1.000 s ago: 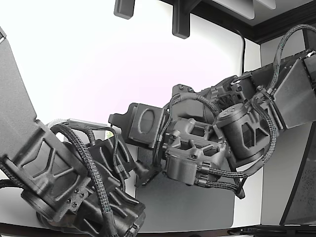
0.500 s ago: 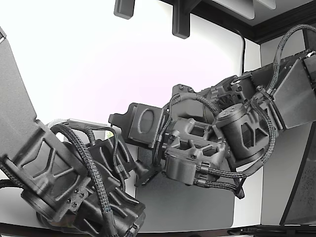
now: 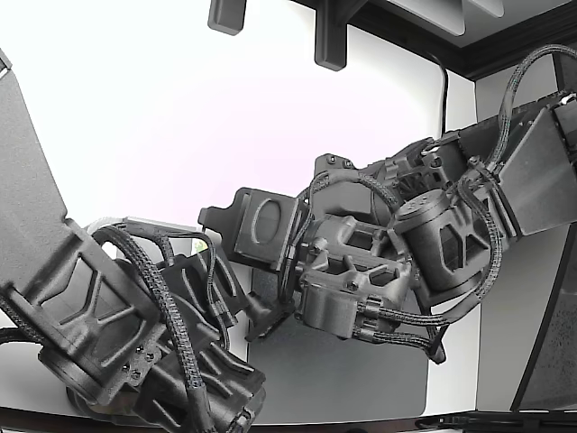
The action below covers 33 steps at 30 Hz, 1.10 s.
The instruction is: Peel off protective film from adhesive tape.
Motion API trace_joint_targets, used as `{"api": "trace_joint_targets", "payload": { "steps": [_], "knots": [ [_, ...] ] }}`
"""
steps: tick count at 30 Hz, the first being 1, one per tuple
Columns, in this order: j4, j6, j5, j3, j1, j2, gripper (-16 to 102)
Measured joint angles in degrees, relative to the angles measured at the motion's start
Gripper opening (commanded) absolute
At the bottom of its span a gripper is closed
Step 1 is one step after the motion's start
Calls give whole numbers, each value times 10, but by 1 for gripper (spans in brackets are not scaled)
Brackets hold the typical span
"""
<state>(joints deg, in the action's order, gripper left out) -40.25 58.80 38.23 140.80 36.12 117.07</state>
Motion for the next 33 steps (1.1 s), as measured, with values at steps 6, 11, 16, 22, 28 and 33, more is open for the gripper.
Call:
{"api": "trace_joint_targets", "payload": {
  "steps": [6,11,16,22,28,33],
  "knots": [
    [-2,0,0,-4,0,-2,-10],
    [-3,0,0,-4,0,-2,-10],
    [-4,-2,0,-8,0,-5,-10],
    [-7,-3,0,-11,1,-6,-10],
    [-7,-3,0,-11,1,-6,-10],
    [-7,-3,0,-11,1,-6,-10]
  ]
}}
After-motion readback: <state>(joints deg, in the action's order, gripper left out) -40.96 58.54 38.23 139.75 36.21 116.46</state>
